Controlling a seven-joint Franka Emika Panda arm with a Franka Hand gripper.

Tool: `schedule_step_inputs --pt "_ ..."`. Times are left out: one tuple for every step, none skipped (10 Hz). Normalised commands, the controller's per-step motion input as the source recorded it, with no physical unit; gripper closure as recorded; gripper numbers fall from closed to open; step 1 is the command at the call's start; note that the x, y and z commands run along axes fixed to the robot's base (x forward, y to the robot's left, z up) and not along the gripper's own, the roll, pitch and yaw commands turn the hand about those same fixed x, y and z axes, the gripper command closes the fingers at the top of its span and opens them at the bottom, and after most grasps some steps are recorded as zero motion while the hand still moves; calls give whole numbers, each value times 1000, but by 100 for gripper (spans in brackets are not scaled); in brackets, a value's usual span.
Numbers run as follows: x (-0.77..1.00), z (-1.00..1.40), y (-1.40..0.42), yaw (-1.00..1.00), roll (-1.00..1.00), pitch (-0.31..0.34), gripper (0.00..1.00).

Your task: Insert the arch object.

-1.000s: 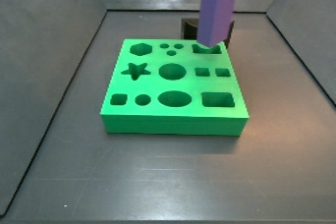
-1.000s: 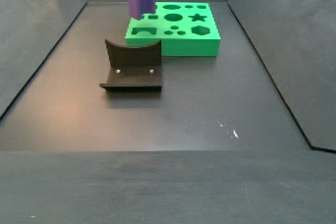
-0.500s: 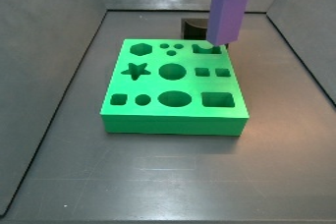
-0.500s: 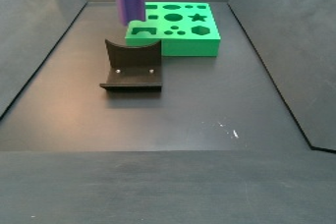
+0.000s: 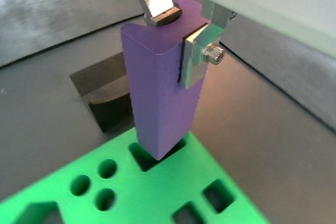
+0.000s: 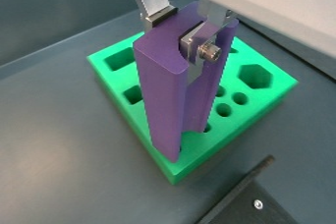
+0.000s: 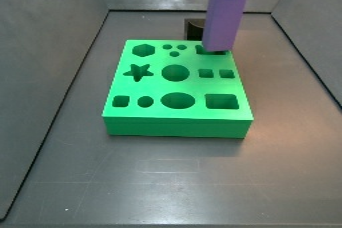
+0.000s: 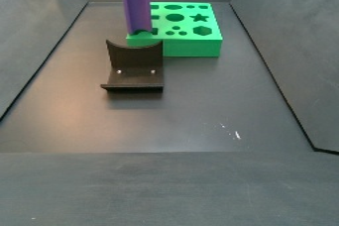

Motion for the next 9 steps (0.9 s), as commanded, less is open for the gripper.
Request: schedule_step_inputs --pt "-246 -106 0 -431 0 -11 100" --pt "0 -40 -51 -371 0 0 100" --pt "297 -51 -114 -449 0 26 100" --pt "346 -123 -134 -517 -50 7 100" --pt "263 -137 -103 -640 -87 0 100" --pt "0 -200 0 -471 -69 -40 100" --pt "-254 -160 129 -226 -81 -97 100" --pt "-326 -106 131 23 -111 -160 100" --pt "-271 -57 111 154 -121 -171 100"
